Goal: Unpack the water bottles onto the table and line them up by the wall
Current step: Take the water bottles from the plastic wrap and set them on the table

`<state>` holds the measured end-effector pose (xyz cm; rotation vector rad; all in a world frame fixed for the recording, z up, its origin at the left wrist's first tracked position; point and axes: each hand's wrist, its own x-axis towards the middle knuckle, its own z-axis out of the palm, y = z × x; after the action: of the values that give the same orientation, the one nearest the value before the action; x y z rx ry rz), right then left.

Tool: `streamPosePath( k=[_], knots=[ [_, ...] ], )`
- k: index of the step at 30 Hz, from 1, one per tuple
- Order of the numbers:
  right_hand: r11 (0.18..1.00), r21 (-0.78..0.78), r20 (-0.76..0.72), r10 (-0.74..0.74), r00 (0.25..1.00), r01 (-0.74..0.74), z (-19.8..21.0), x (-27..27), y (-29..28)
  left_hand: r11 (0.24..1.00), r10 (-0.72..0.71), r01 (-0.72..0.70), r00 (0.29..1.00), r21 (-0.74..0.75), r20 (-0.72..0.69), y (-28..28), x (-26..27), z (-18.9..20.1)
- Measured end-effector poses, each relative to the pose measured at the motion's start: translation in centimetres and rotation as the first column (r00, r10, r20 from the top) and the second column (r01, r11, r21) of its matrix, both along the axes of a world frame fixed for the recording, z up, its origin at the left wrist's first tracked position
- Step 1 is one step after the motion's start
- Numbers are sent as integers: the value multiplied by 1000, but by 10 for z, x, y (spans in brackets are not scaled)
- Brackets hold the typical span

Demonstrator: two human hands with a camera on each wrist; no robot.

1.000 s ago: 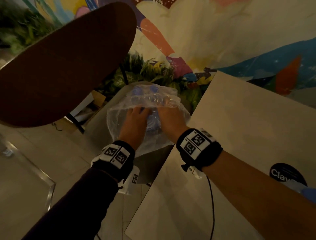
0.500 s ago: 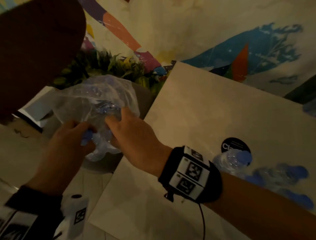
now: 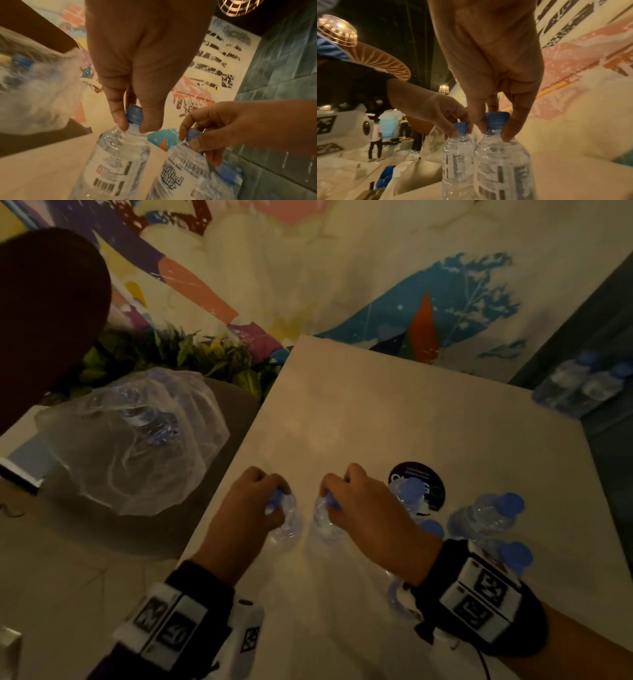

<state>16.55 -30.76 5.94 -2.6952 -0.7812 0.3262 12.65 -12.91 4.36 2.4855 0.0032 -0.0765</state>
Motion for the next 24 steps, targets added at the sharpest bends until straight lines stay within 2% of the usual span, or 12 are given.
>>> streamPosePath(
  k=[4, 9, 14, 17, 20, 24],
  knots=[
    [986, -129, 28, -104, 994, 106, -20, 18, -19, 998, -60, 60, 998, 13, -23, -31, 25, -16],
    [970, -142, -23, -201, 979, 196, -25, 32, -30, 995, -88, 87, 996, 46, 17, -44, 49, -27],
    [920, -323, -31, -244, 969, 222, -14, 33, -25, 993, -107, 107, 994, 47, 11, -43, 53, -29],
    [891, -383, 24, -255, 967, 245, 10, 29, -14, 997, -73, 73, 997, 20, 19, -25, 44, -25],
    [928, -321, 52, -183, 982, 190, 44, 21, 10, 999, 35, -35, 998, 7, 59, 12, 32, -20],
    [995, -95, -6, -6, 1000, 6, 75, 7, 67, 975, 222, -220, 964, -30, 143, 78, 11, -12]
  ],
)
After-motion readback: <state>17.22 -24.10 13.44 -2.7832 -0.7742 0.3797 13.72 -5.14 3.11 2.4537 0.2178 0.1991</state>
